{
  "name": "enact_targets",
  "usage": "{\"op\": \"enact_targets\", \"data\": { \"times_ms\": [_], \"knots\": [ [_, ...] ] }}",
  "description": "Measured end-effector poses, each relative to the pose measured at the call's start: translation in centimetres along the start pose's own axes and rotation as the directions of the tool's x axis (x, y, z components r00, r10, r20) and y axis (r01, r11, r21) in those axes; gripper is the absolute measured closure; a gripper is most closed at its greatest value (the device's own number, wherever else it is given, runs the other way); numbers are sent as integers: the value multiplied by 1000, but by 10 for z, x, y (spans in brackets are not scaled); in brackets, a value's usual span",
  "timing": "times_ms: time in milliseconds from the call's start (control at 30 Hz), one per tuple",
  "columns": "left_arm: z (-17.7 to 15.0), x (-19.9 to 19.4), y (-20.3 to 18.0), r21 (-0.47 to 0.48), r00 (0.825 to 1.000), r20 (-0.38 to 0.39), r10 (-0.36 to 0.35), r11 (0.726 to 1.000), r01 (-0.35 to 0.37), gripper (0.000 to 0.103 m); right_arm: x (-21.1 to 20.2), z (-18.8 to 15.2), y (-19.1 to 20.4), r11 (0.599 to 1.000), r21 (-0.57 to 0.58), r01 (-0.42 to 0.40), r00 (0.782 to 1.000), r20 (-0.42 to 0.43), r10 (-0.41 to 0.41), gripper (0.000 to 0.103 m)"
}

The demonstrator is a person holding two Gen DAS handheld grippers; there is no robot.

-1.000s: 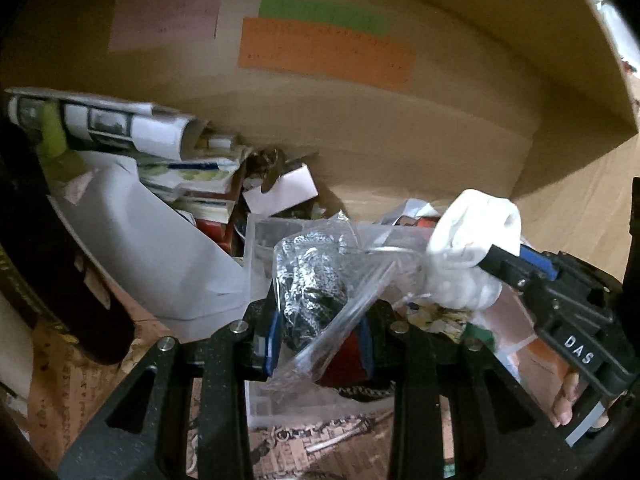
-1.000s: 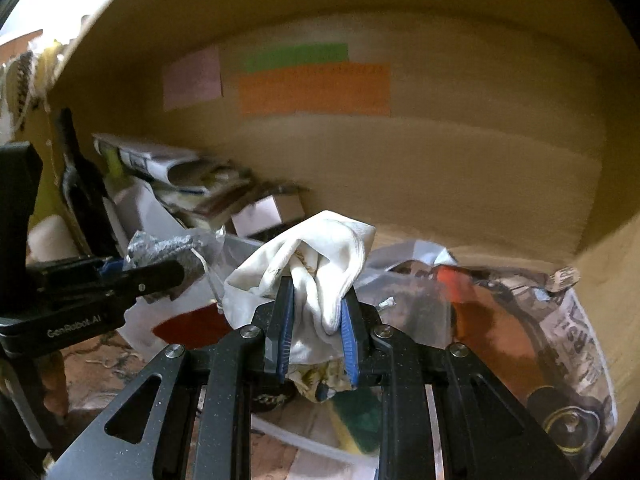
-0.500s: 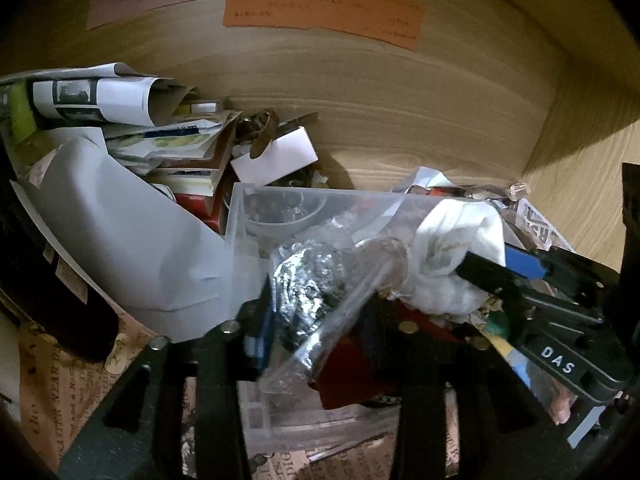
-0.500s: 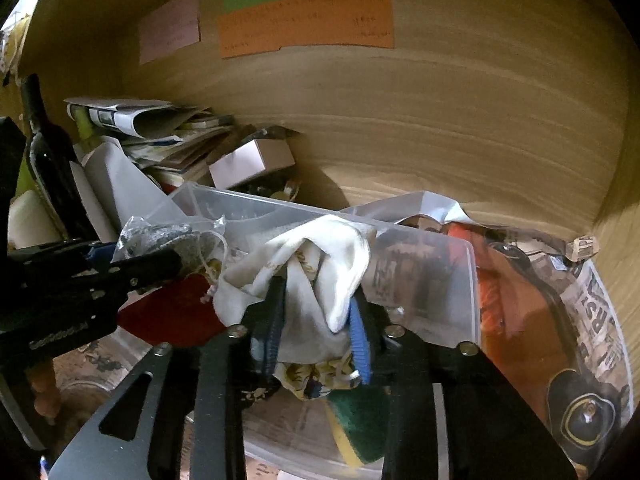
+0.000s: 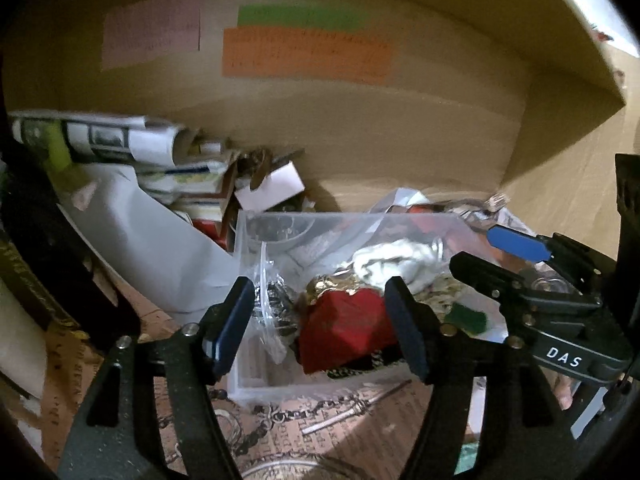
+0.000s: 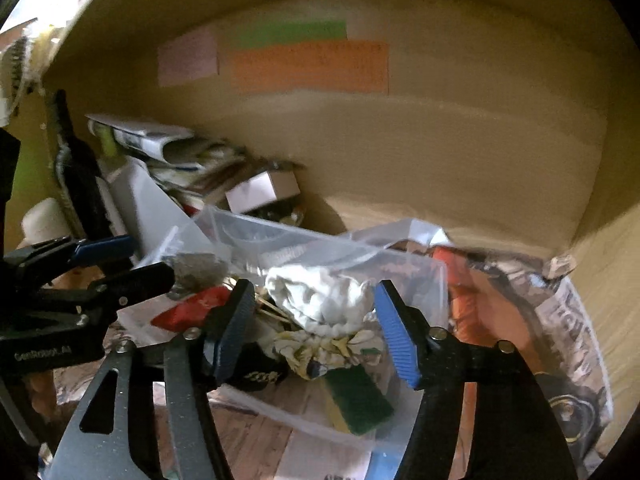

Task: Organize soft objects
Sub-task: 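Open both tools to drop the bag and the cloth into the box, then grasp the green knit glove with the right tool while the left tool grasps the braided bracelet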

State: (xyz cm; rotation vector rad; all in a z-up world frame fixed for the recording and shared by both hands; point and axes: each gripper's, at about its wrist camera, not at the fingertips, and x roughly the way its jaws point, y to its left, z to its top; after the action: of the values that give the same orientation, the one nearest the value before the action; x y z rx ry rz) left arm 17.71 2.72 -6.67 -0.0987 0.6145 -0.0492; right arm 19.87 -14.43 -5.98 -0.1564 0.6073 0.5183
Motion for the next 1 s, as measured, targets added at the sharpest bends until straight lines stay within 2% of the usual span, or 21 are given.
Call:
{"op": "enact_targets", "data": {
  "times_ms": [200,267,333,400,633,800,1000],
  "knots": [
    [-1,-44,-8,17,996,82,-19,1000,18,20,-42,-2,10,999,-30,10,997,78,-7,39],
    [-5,-56,-11,22,994,102,-25,999,23,12,-54,-5,13,999,-37,10,995,96,-6,36],
    [-9,-65,-13,29,993,114,-28,999,25,8,-63,-11,16,999,-41,10,994,114,-5,29],
    [-17,-73,-15,37,993,113,-33,999,29,6,-73,-18,22,999,-46,14,992,128,-8,27],
    [-50,-76,-18,10,997,39,-71,997,71,5,-85,-49,36,998,-56,-18,996,86,23,27],
    [-79,-69,-20,1,997,-33,-64,998,64,5,-83,-78,45,997,-51,-52,999,13,53,27],
    [-107,-61,-18,9,993,-110,-45,999,46,5,-71,-109,46,995,18,-100,991,-85,101,27]
  ]
}}
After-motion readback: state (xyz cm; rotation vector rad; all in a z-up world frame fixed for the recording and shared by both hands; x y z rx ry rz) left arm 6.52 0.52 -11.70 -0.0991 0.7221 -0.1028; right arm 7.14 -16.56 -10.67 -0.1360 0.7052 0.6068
